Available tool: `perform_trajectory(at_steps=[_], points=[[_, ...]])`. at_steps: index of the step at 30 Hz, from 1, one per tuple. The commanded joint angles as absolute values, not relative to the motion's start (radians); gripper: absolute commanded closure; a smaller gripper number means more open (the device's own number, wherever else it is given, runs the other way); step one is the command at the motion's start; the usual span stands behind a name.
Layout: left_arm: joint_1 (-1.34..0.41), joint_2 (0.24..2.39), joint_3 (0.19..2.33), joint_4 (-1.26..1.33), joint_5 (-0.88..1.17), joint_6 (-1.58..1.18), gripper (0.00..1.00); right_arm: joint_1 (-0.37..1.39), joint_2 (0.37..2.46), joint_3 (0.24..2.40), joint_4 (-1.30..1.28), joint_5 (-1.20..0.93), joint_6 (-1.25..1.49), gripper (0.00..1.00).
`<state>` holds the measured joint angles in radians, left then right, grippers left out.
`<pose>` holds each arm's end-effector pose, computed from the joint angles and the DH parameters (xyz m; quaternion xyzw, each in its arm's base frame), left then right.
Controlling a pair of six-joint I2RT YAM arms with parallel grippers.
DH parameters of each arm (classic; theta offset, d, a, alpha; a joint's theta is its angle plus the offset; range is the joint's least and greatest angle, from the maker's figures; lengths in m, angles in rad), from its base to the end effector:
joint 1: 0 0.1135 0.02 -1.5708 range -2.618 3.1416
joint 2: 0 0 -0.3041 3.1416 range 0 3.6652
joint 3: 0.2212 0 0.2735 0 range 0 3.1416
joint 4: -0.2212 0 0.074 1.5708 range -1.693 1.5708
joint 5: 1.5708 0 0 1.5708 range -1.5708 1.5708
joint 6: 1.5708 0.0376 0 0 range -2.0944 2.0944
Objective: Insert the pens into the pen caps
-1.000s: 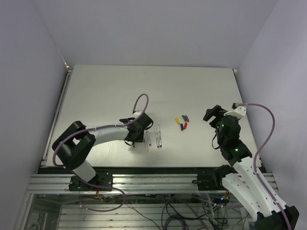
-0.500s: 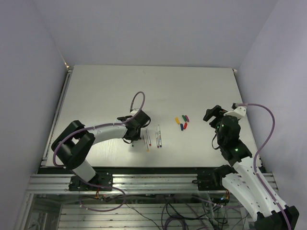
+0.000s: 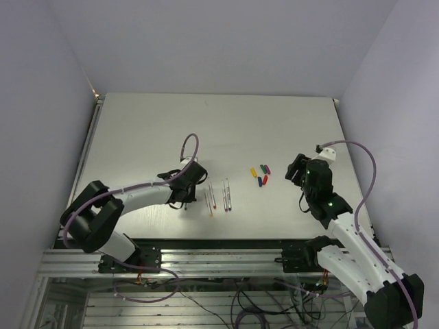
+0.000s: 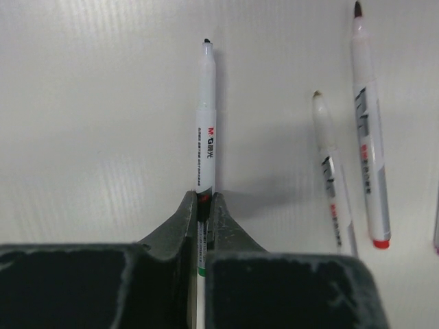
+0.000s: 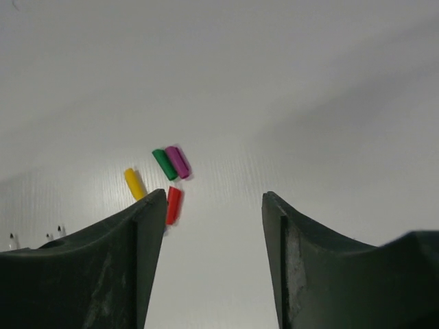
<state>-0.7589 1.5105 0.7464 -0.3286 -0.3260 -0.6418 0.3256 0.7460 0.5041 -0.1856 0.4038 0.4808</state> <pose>0.2160 -0.1883 0.1784 0.0177 0.9593 -0.0300 0.2803 0.1648 0.0400 0.2692 0.1720 0.8130 0.0528 0.5537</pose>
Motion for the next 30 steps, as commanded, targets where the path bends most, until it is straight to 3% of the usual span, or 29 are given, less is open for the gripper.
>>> perform_trajectory(at_steps=[1,4,10,14,16,30], points=[[-0.748,1.391,0.736,-0.381,-0.347,-0.596,0.93,0.321,0.812,0.541,-0.162,0.309,0.44,0.45],[-0.748,1.315,0.752,-0.404,-0.364,-0.586,0.93,0.322,0.878,0.56,-0.141,0.265,0.416,0.55],[-0.748,1.198,0.744,-0.401,-0.323,-0.572,0.93,0.322,1.013,0.596,-0.082,0.197,0.394,0.59],[-0.748,1.096,0.679,-0.3,-0.239,-0.575,0.93,0.327,1.108,0.642,-0.06,0.163,0.381,0.8],[-0.748,1.044,0.639,-0.233,-0.195,-0.585,0.93,0.332,1.156,0.666,-0.056,0.152,0.372,0.84],[-0.751,0.981,0.593,-0.106,-0.035,-0.526,0.93,0.418,1.422,0.779,-0.02,0.142,0.324,0.64]])
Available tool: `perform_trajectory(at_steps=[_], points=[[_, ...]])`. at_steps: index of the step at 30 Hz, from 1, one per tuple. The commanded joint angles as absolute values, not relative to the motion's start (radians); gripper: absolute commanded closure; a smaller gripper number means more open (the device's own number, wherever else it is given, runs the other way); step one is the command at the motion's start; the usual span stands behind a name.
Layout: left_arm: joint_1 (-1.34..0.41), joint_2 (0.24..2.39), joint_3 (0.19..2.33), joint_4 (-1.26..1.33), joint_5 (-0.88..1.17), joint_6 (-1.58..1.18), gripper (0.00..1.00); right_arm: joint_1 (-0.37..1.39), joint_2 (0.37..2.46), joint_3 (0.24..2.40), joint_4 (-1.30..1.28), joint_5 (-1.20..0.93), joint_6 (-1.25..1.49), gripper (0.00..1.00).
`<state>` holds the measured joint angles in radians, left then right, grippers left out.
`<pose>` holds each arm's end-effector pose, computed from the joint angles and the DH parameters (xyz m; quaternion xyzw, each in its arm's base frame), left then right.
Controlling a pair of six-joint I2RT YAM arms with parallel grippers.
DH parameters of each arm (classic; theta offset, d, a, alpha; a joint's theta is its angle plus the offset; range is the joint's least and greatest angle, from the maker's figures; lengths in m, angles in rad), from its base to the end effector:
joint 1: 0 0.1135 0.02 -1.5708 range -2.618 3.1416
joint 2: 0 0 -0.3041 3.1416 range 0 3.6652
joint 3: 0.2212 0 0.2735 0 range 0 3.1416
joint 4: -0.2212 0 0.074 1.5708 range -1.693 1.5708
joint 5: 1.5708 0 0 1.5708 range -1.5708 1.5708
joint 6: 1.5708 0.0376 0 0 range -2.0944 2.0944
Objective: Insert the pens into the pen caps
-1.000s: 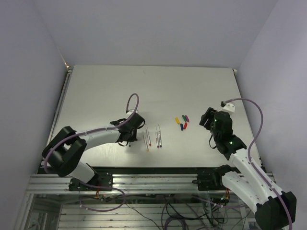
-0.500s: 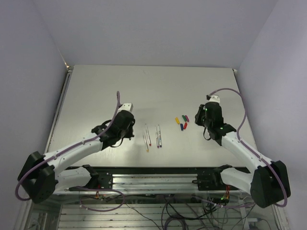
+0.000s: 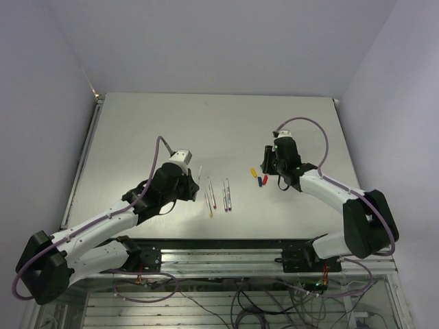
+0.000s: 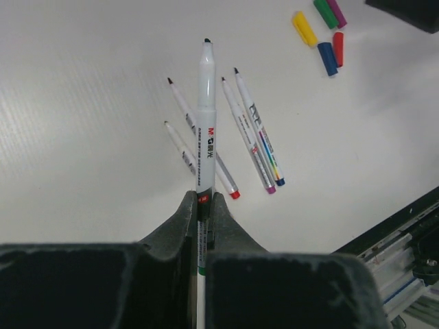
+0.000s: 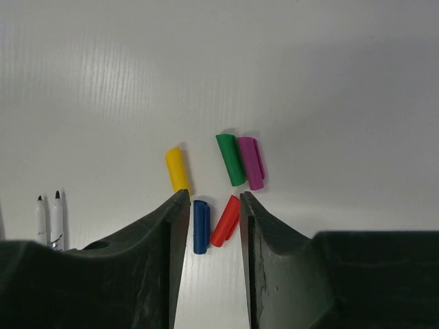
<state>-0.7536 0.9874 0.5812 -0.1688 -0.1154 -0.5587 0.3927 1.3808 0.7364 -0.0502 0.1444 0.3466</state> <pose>0.1596 -0.1438 0.2564 0.0579 0.8756 -0.2507 0.4087 0.2768 0.1088 0.2286 0.0098 0.9037 0.0920 0.4181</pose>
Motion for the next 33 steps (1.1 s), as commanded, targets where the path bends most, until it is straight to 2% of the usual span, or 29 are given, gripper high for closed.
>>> perform_trajectory(at_steps=[1,18,33], points=[[-0.752,0.98,0.596,-0.105,-0.03,-0.523,0.93,0.427,1.437,0.787,-0.017,0.149,0.322,0.64],[-0.753,0.927,0.552,-0.108,-0.016,-0.543,0.93,0.445,1.625,0.864,0.004,0.216,0.287,0.63],[-0.752,0.926,0.542,-0.11,-0.023,-0.547,0.93,0.444,1.685,0.882,0.018,0.234,0.281,0.63]])
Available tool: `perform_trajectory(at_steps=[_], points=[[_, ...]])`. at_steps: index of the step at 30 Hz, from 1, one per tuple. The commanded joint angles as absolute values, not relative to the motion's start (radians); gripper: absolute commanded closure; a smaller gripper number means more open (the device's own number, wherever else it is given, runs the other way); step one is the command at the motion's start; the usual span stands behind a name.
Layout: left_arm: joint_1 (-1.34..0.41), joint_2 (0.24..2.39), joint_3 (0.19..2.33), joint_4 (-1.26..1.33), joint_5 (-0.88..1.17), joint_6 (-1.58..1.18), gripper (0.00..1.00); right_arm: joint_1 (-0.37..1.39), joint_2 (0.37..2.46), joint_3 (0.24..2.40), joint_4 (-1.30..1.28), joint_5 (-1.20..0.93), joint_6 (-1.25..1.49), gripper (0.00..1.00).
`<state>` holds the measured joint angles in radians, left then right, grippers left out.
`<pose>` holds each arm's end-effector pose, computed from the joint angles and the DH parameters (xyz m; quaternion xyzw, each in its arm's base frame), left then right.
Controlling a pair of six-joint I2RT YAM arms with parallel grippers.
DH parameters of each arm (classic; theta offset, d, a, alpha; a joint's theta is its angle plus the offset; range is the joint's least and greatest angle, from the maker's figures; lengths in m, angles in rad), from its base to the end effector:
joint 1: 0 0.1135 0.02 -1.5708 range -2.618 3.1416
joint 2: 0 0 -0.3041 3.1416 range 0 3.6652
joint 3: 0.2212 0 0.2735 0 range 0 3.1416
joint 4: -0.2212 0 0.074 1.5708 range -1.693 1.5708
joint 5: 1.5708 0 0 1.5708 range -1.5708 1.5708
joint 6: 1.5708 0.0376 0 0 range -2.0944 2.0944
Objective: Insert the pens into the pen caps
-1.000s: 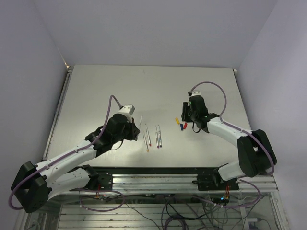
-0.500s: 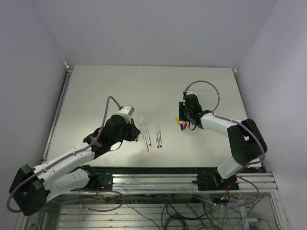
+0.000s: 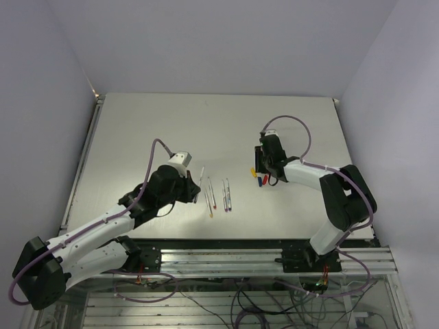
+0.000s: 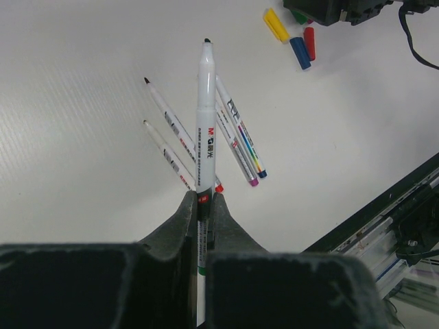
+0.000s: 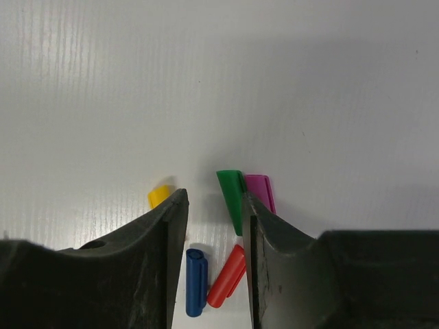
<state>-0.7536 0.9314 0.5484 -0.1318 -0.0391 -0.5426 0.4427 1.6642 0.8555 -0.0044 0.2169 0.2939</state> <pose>0.1509 -0.1396 0.2585 0.0812 0.8599 -0.2906 0.4118 0.3216 0.1435 0.1842 -0.0287 0.9241 0.0386 0.3792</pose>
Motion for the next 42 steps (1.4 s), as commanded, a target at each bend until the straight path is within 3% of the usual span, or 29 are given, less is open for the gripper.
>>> perform_trajectory(at_steps=[1,34,42], points=[[-0.752,0.928,0.542,-0.11,-0.024,-0.548,0.93,0.445,1.688,0.882,0.02,0.234,0.279,0.63],[-0.751,0.878,0.539,-0.188,-0.078,-0.535,0.93,0.44,1.724,0.862,-0.025,0.244,0.347,0.68],[-0.751,0.868,0.543,-0.201,-0.09,-0.527,0.93,0.441,1.723,0.837,-0.03,0.247,0.371,0.76]])
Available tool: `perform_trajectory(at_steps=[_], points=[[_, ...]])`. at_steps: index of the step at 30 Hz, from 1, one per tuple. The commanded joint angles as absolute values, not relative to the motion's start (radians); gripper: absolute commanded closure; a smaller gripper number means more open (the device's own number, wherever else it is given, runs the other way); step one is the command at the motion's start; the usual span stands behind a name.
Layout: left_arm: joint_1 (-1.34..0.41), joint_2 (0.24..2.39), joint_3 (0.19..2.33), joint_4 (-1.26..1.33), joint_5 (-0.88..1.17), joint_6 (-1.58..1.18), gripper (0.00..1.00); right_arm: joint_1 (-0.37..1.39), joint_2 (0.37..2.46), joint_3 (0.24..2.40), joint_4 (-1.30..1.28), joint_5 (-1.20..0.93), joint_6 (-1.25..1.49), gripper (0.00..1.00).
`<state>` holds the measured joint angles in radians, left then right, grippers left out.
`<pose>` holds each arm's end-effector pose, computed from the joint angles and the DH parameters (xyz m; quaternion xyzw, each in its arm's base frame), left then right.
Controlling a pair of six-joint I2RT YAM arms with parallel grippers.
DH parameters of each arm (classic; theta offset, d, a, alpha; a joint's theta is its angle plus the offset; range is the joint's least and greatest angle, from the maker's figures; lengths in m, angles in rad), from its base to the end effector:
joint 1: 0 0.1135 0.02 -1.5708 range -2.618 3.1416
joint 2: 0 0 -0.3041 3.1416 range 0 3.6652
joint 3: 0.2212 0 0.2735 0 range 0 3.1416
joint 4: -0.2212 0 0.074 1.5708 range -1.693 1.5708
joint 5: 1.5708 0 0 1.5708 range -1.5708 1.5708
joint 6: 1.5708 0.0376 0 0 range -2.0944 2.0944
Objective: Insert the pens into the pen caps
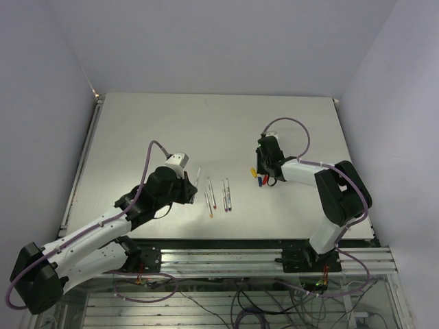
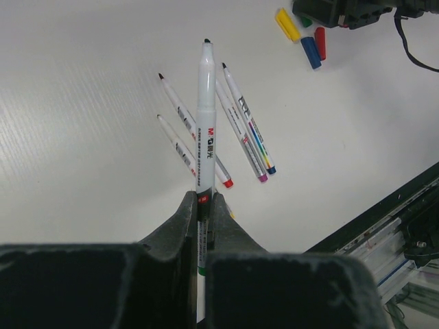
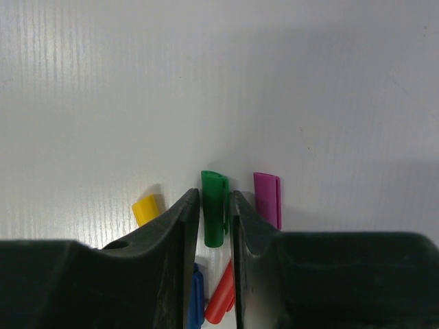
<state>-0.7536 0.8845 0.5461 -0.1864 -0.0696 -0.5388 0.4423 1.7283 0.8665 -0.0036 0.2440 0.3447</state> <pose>0.1443 -0.1318 0.2609 0.0755 0.8627 -0.2765 0.4167 0.3280 0.1453 0.1663 -0.0034 0.9324 0.0260 0.3605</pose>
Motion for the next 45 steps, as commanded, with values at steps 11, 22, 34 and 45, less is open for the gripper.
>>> perform_trajectory(at_steps=[11,22,34,45], points=[[-0.752,0.872,0.547,-0.195,-0.096,-0.528,0.93,0.44,1.722,0.827,-0.054,0.231,0.401,1.0],[-0.752,0.878,0.577,-0.147,-0.14,-0.51,0.93,0.44,1.657,0.923,0.006,0.241,0.373,1.0],[-0.752,0.917,0.618,0.091,-0.028,-0.472,0.93,0.44,1.378,0.898,0.207,0.17,0.416,1.0],[-0.814,0.954,0.677,0.2,0.154,-0.492,0.93,0.443,1.087,0.637,0.63,-0.073,0.536,1.0]])
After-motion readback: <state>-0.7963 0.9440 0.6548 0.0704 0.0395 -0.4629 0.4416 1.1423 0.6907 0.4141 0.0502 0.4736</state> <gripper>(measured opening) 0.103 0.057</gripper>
